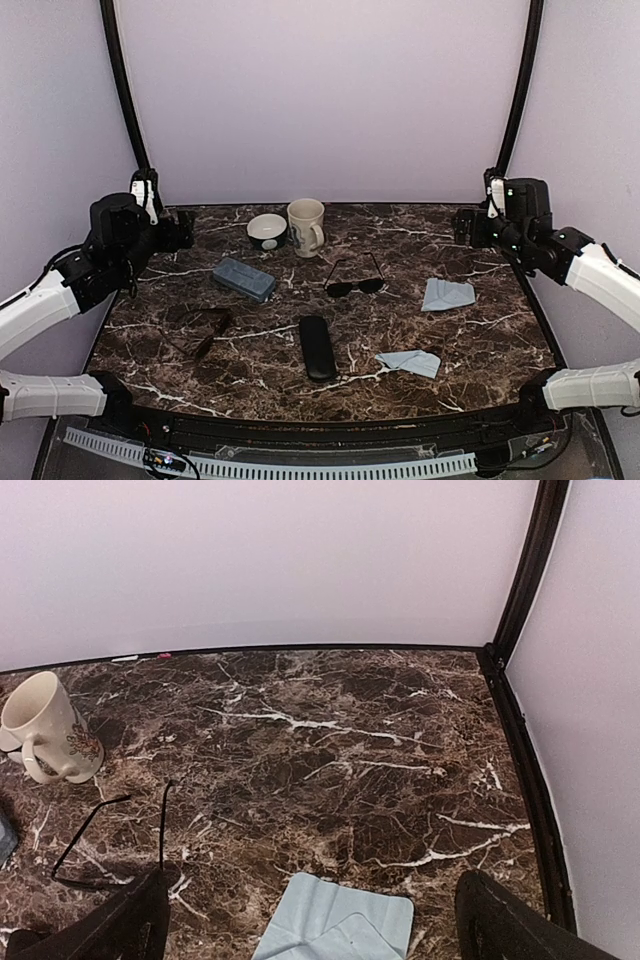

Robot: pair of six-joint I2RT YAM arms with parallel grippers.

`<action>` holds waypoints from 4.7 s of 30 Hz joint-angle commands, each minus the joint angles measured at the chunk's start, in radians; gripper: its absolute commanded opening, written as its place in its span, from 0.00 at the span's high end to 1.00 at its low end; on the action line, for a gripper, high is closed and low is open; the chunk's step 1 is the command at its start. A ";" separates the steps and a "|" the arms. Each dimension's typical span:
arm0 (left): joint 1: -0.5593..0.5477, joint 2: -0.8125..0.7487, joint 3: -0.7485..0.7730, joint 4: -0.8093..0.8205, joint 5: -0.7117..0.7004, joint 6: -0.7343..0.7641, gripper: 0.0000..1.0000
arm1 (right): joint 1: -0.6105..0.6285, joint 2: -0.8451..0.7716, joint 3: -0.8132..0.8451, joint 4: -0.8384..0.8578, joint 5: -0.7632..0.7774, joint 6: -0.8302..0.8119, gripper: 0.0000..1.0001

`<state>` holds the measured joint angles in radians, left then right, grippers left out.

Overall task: Organize the sunglasses
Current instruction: Pick up the sunglasses case from the center of the board.

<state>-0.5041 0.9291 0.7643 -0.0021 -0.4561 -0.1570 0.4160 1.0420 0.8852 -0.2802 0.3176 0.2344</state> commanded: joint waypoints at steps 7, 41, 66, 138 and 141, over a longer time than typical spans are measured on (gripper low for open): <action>-0.032 -0.042 -0.040 -0.052 -0.041 -0.023 0.02 | -0.010 0.002 0.010 0.069 -0.052 -0.019 0.00; -0.609 0.815 0.437 -0.317 -0.149 -0.504 0.03 | 0.018 -0.005 -0.107 0.121 -0.061 0.110 0.00; -0.642 1.025 0.533 -0.390 0.106 -0.683 0.04 | 0.026 -0.082 -0.267 0.273 -0.174 0.191 0.00; -0.661 0.949 0.477 -0.498 0.253 -0.406 0.28 | 0.053 -0.037 -0.306 0.304 -0.194 0.249 0.00; -0.662 0.951 0.478 -0.492 0.258 -0.389 0.29 | 0.055 -0.039 -0.304 0.297 -0.188 0.245 0.00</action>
<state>-1.1614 1.8931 1.2598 -0.5018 -0.1978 -0.5751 0.4629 1.0023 0.5793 -0.0200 0.1101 0.4732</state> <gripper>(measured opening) 0.716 0.998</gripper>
